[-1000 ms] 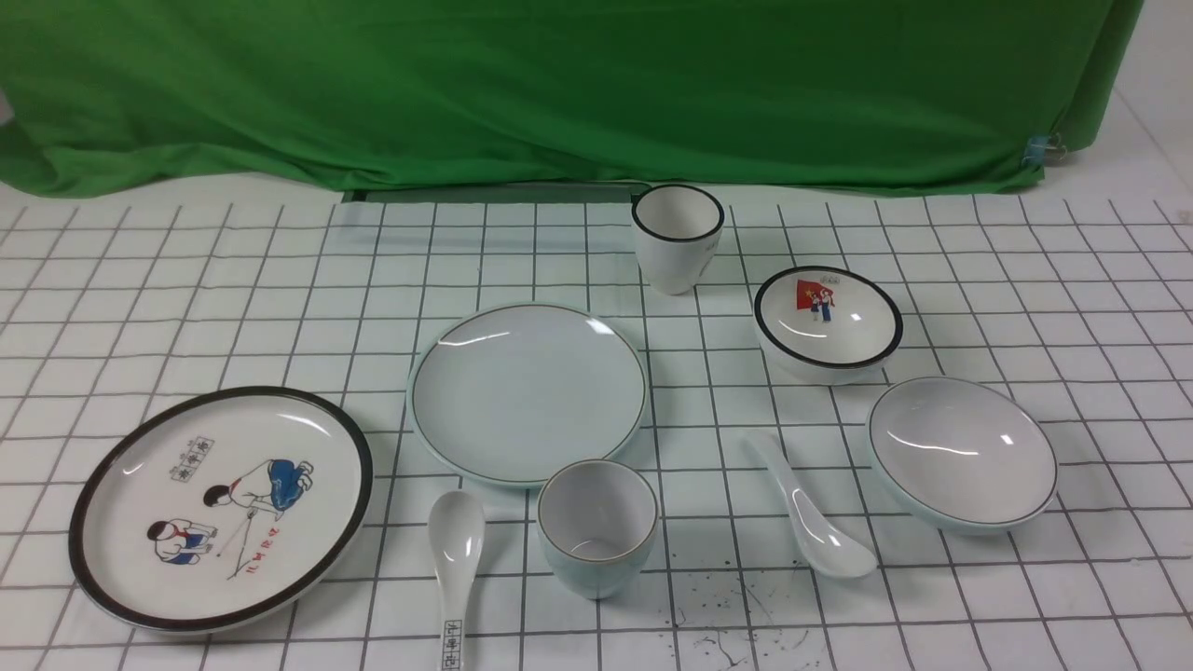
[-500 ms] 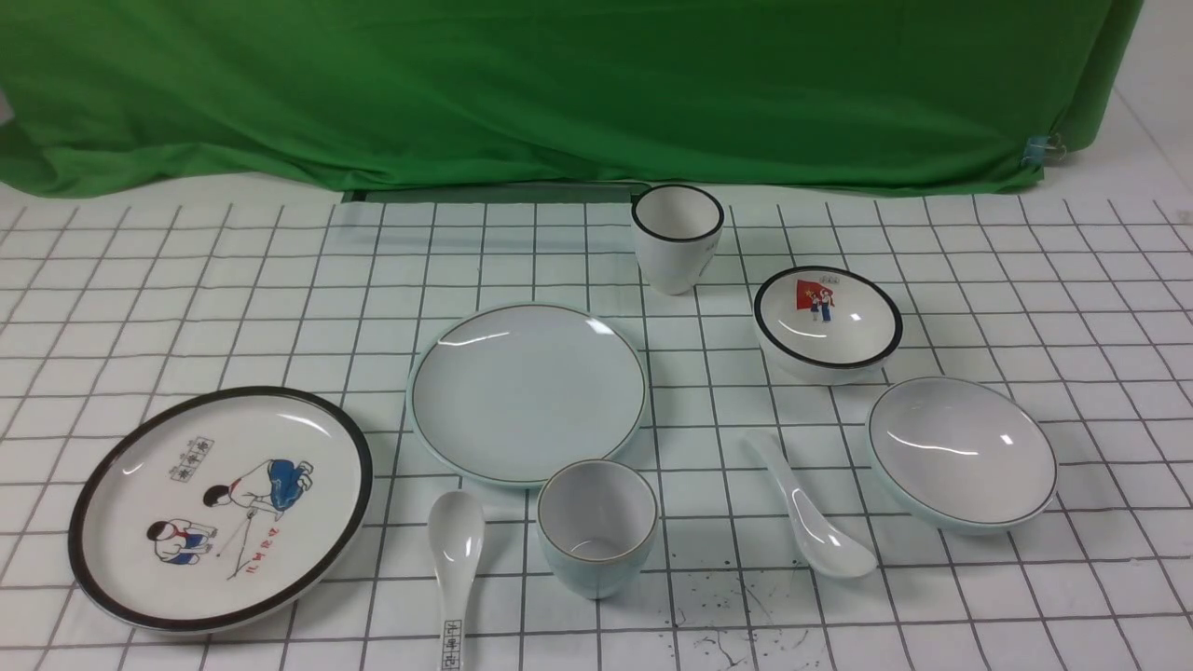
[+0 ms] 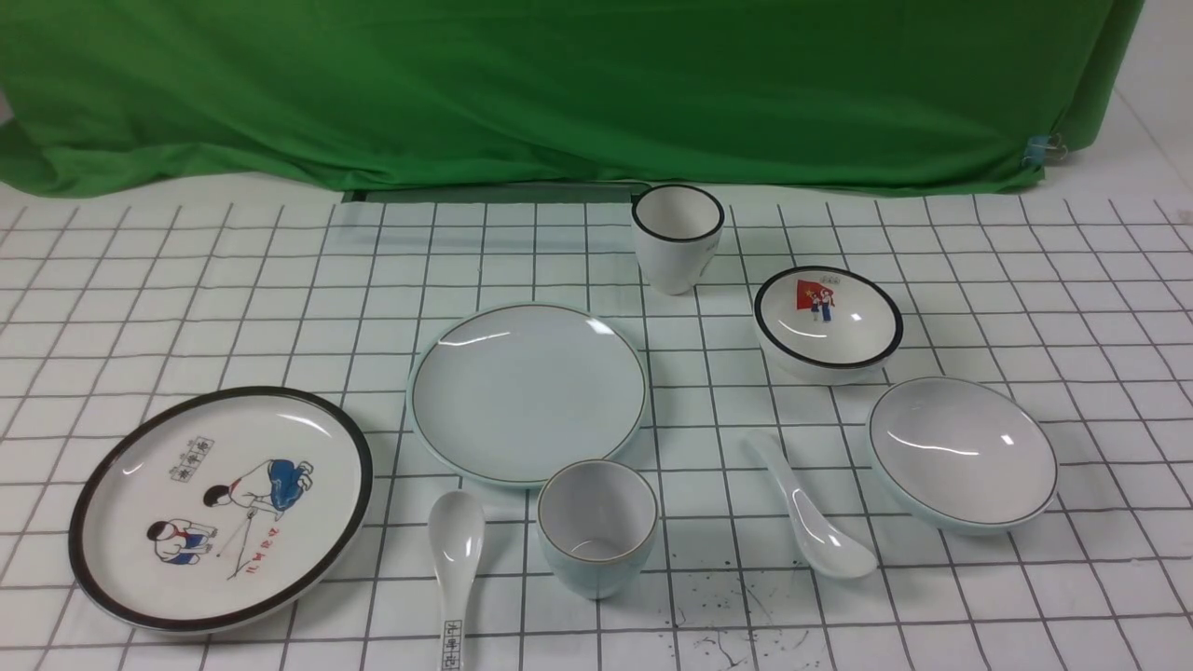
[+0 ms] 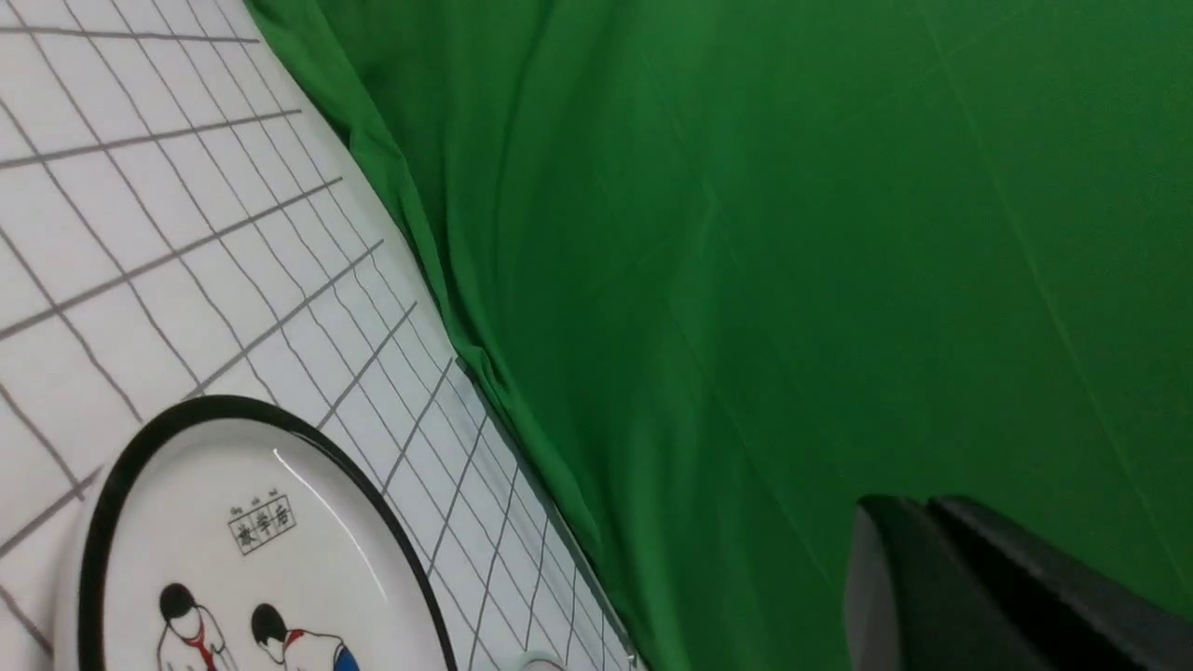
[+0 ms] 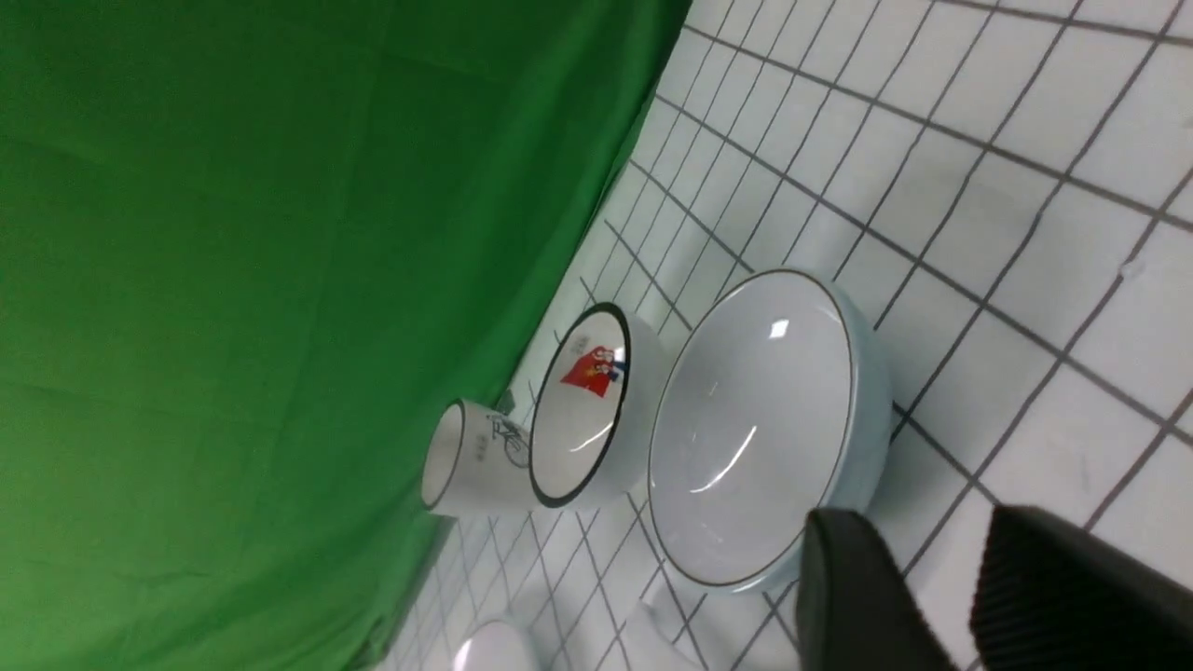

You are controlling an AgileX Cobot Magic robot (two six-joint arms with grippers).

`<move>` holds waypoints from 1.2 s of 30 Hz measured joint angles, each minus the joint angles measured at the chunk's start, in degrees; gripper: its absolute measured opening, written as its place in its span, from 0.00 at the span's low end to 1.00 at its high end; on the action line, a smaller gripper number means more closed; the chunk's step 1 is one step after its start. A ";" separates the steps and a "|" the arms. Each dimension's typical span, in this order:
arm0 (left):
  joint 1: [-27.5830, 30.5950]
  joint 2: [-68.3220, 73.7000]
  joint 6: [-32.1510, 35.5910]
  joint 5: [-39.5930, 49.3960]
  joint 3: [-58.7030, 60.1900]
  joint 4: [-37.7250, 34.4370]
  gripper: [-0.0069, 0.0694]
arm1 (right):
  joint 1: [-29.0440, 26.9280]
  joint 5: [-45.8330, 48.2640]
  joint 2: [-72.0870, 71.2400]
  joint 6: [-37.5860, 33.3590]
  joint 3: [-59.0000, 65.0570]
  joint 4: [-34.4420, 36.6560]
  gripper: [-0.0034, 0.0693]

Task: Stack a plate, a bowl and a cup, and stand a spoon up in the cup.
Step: Use the right arm to grab a blue rice bowl

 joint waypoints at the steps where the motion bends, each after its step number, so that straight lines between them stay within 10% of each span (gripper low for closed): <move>1: 0.00 0.00 -0.27 -0.19 0.00 -0.04 0.05 | 0.00 -0.15 0.00 -1.13 0.00 -0.14 0.38; 7: 0.00 0.00 -0.29 0.12 -0.40 1.74 0.05 | 0.58 -6.70 0.00 -12.33 0.00 -0.45 0.30; 15: 0.00 10.01 14.28 20.81 -24.18 26.49 0.05 | 4.76 -6.78 11.97 -40.81 -16.16 -0.67 0.06; 22: -0.59 36.25 32.90 47.05 -44.50 32.42 0.05 | 6.28 14.51 39.43 -66.02 -44.47 -0.67 0.06; 36: -24.36 62.83 38.64 59.94 -63.02 36.39 0.05 | 8.83 42.30 72.50 -74.96 -64.78 -3.53 0.06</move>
